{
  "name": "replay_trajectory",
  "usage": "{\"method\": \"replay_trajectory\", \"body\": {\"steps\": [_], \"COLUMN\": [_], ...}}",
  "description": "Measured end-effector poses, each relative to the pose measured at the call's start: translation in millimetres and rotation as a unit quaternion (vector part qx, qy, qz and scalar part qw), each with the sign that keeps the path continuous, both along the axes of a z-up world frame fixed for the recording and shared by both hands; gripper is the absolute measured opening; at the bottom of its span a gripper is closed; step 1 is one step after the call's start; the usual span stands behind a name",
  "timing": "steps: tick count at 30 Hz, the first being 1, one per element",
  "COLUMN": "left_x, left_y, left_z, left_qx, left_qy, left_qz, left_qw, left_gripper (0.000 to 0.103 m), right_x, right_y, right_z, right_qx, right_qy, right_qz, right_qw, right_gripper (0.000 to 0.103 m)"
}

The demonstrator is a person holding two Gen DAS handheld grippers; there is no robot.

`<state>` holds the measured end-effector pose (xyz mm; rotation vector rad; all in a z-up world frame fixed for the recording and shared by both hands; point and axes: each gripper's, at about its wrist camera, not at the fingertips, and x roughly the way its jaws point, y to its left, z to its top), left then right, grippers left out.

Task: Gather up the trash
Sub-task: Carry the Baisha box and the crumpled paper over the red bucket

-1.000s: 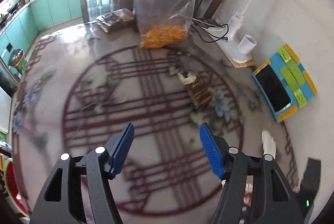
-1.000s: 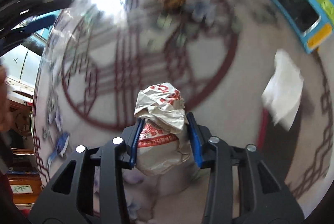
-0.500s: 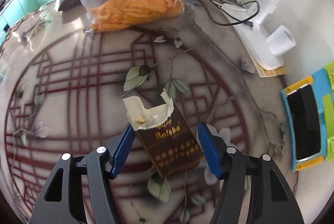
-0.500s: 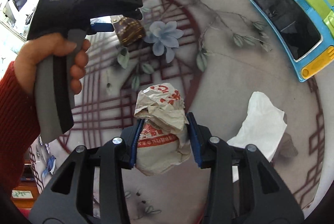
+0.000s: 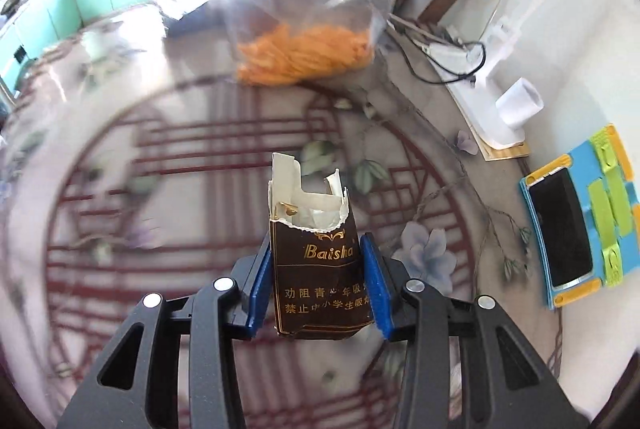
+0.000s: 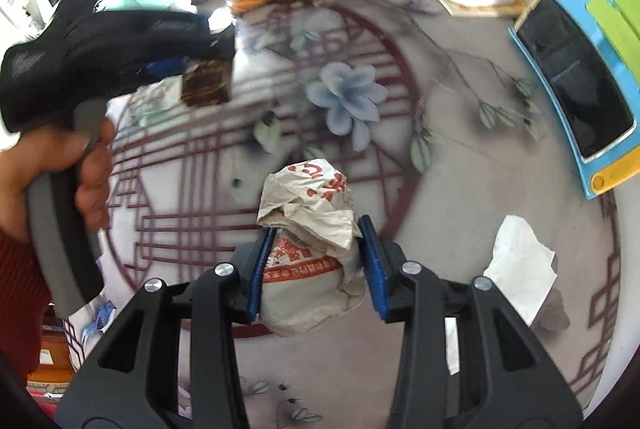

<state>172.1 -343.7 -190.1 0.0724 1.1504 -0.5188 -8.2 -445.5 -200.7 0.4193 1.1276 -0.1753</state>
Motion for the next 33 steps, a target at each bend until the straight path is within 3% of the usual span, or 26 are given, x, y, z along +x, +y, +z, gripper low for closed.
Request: {"method": "replay_trajectory", "body": {"steps": [5, 16, 23, 33], "left_x": [-28, -90, -112, -120], "left_y": [53, 164, 238, 334], "left_z": [34, 81, 95, 102], "left_qx": [-0.001, -0.008, -0.013, -0.011], "left_qy": [-0.031, -0.085, -0.106, -0.111], "left_qz": [0.006, 0.046, 0.062, 0.055], "left_qw": [0.9995, 0.9953, 0.9923, 0.9922], "left_gripper": [0.039, 0.039, 0.040, 0.040], "right_x": [-5, -14, -14, -10], "right_y": [27, 113, 174, 256], "right_z": [22, 50, 67, 81], "right_qx": [-0.010, -0.024, -0.047, -0.056], "right_qy": [-0.019, -0.038, -0.053, -0.059], "right_qz": [0.022, 0.080, 0.099, 0.079], "right_qw": [1.000, 0.996, 0.993, 0.994], "right_gripper": [0.040, 0.040, 0.040, 0.040]}}
